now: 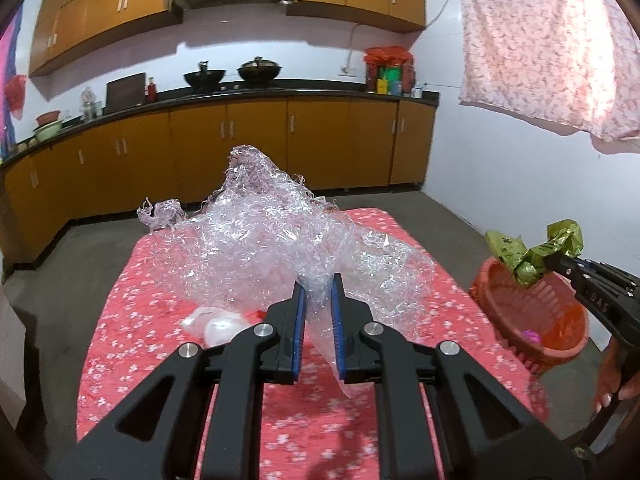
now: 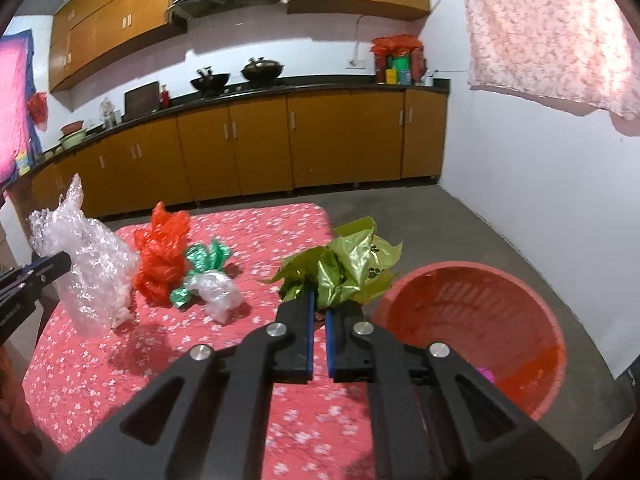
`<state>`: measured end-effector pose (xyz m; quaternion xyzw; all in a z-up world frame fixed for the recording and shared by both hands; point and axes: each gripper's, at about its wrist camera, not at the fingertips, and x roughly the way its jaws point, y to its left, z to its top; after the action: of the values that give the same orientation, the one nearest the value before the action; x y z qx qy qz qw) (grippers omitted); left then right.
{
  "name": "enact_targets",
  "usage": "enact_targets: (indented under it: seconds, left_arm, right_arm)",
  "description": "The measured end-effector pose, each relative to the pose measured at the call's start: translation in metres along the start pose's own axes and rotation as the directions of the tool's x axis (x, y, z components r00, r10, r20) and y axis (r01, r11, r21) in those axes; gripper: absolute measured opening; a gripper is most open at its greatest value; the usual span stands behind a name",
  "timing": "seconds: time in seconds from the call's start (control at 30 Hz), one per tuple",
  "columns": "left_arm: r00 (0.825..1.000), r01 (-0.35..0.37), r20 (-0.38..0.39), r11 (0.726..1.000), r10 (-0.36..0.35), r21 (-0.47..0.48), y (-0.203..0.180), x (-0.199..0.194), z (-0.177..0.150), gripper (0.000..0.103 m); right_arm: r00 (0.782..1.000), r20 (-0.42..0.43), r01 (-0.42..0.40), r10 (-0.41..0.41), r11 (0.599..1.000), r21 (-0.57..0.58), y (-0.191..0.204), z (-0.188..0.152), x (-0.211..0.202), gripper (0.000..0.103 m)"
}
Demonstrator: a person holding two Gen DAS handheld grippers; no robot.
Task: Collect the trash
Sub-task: 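Carry the bubble wrap and olive green bag over the orange basket with both tools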
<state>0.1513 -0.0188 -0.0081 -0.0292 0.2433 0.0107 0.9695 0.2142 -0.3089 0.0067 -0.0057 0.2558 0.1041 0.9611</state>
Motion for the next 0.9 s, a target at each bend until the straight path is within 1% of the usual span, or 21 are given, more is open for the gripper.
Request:
enact_targets:
  seconds: [0.2,0.37,0.6,0.9]
  left_arm:
    - [0.998,0.070,-0.006,0.997,-0.069,0.036,-0.035,0.005,0.004,0.012]
    - [0.990,0.143,-0.014,0.986,-0.142,0.084,-0.072,0.012,0.006,0.012]
    - [0.971,0.238,-0.035,0.962,-0.235,0.135,-0.121,0.027,0.007,0.012]
    - [0.942,0.334,-0.067,0.926,-0.328,0.177,-0.163,0.042,0.000,0.012]
  right_arm:
    - [0.998,0.010,0.064,-0.064,0.997,0.051,-0.040,-0.004,-0.018,0.006]
    - [0.993,0.011,0.114,-0.115,0.991,0.069,-0.070,-0.010,-0.029,0.006]
    - [0.986,0.003,0.164,-0.166,0.981,0.107,-0.105,-0.016,-0.034,0.006]
    - [0.981,-0.009,0.192,-0.193,0.970,0.152,-0.141,-0.021,-0.028,0.006]
